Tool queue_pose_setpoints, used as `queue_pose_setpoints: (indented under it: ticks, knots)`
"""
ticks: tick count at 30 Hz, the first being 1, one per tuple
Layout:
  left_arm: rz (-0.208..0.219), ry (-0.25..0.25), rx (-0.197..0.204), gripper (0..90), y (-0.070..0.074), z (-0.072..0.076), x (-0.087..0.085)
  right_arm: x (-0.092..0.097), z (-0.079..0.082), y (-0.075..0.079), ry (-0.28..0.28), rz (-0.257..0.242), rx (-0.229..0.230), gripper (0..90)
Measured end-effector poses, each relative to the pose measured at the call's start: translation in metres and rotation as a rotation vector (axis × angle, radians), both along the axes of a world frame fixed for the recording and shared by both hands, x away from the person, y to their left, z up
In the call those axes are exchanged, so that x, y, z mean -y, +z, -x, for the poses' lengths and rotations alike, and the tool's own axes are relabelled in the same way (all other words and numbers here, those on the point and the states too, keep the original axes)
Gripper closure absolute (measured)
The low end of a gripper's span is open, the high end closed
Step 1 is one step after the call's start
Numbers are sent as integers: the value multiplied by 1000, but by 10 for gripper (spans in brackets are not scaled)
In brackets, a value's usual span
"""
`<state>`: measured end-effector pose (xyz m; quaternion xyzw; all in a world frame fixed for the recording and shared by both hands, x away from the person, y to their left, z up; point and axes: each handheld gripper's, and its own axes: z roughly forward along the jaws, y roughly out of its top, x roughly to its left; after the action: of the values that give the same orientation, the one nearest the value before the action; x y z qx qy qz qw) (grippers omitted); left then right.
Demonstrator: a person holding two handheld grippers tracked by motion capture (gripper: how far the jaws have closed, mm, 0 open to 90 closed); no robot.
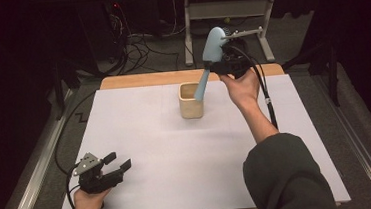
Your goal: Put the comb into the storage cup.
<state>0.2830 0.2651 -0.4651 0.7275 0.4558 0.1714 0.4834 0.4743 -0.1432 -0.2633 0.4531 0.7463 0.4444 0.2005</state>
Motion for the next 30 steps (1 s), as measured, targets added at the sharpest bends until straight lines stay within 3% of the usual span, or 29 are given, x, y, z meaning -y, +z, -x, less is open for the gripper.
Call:
queue_pose_setpoints:
  ticks: [30]
  knots:
    - [12,2,14,322,2,1,0,-21,-24,-22,-39,32,-2,529]
